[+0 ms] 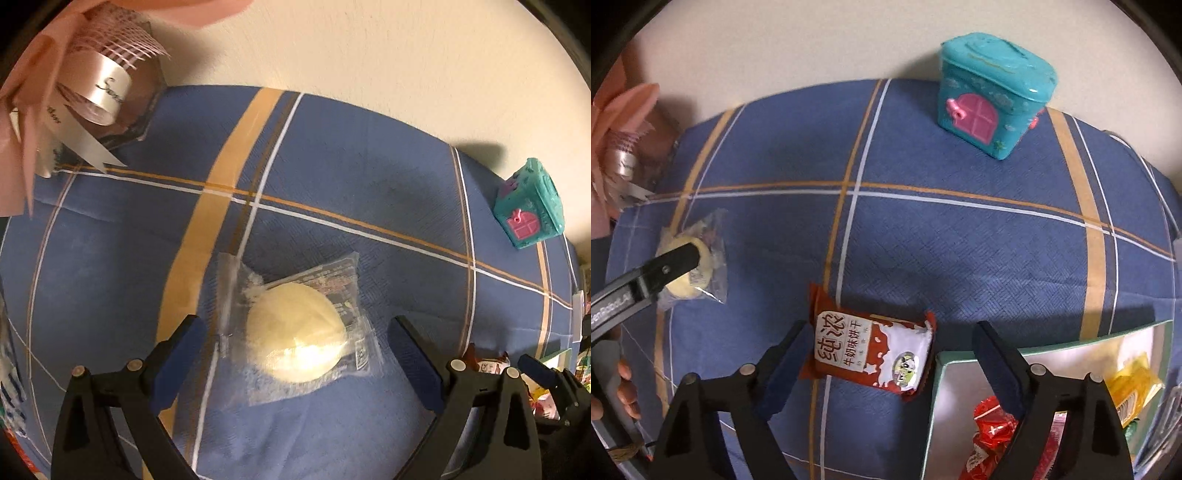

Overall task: Organize snacks
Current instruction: 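Grasp the round cake in clear wrap with the left tool while the right tool grasps the milk biscuit pack, then carry both items over the tray and lower them in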

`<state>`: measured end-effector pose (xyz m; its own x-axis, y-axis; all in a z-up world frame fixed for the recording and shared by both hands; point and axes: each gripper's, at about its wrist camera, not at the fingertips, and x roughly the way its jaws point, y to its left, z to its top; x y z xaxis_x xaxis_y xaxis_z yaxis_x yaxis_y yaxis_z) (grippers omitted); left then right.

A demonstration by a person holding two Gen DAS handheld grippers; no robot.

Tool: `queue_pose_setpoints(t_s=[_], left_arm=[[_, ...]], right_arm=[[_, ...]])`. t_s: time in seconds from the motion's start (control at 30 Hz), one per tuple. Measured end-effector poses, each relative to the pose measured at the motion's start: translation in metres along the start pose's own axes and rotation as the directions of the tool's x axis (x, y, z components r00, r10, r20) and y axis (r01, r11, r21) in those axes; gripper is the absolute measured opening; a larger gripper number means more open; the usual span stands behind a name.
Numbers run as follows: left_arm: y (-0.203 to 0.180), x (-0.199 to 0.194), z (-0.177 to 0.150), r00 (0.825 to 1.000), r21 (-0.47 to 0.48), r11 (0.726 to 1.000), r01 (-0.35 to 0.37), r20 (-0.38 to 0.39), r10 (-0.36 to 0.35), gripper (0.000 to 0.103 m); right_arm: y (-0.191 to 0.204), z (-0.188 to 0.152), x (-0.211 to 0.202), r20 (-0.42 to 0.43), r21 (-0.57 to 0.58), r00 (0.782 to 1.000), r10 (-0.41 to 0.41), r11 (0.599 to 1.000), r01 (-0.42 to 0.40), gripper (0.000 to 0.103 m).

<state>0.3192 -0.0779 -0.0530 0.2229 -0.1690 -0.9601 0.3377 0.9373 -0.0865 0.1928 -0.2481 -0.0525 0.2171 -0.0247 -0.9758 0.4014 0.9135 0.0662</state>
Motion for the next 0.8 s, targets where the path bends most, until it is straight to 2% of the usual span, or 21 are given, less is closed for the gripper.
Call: queue_pose_setpoints(t_s=[0.07,0.17,0.2,0.23,0.37,0.43,0.5,0.67,0.8], left_arm=[[-0.002,0.004,0.0,1.0,-0.003,1.0,0.003,-0.006,-0.003,0.099],[-0.003,0.008,-0.002,1.0,0.0,1.0,-0.003,-0.011,0.003,0.097],[-0.004,0.009,-0.003,1.0,0.003,1.0,-0.011,-0.012,0.011,0.092],[-0.004,0.01,-0.004,1.0,0.005,1.0,-0.019,-0.013,0.019,0.081],[-0.003,0.013,-0.007,1.0,-0.007,1.0,0.005,-0.021,-0.005,0.07],[-0.004,0.011,-0.01,1.0,0.0,1.0,-0.006,-0.014,0.006,0.066],[-0.003,0.007,-0.016,0.999,0.0,1.0,-0.025,-0.024,0.025,0.065],[-0.004,0.0,-0.035,0.999,-0.027,0.999,-0.041,-0.032,0.04,0.063],[-0.002,-0.015,-0.056,1.0,-0.057,0.998,-0.027,0.008,0.027,0.062]], right_arm=[[0.009,0.001,0.003,-0.013,-0.022,1.0,0.005,1.0,-0.005,0.089],[0.017,0.001,0.004,-0.017,-0.04,1.0,0.002,0.999,-0.003,0.082],[0.02,0.001,0.005,-0.02,-0.043,1.0,0.008,0.999,-0.008,0.082],[0.022,0.0,0.006,-0.026,-0.046,1.0,0.01,0.999,-0.011,0.082],[0.031,-0.003,0.009,-0.02,-0.082,1.0,-0.017,0.997,0.015,0.08],[0.032,-0.006,0.009,-0.009,-0.09,1.0,-0.025,0.996,0.024,0.074],[0.035,-0.013,0.006,0.008,-0.106,0.999,-0.041,0.994,0.041,0.067],[0.04,-0.028,0.001,0.031,-0.117,0.999,-0.042,0.992,0.045,0.064],[0.044,-0.047,-0.008,0.035,-0.115,0.999,0.01,0.993,-0.006,0.064]])
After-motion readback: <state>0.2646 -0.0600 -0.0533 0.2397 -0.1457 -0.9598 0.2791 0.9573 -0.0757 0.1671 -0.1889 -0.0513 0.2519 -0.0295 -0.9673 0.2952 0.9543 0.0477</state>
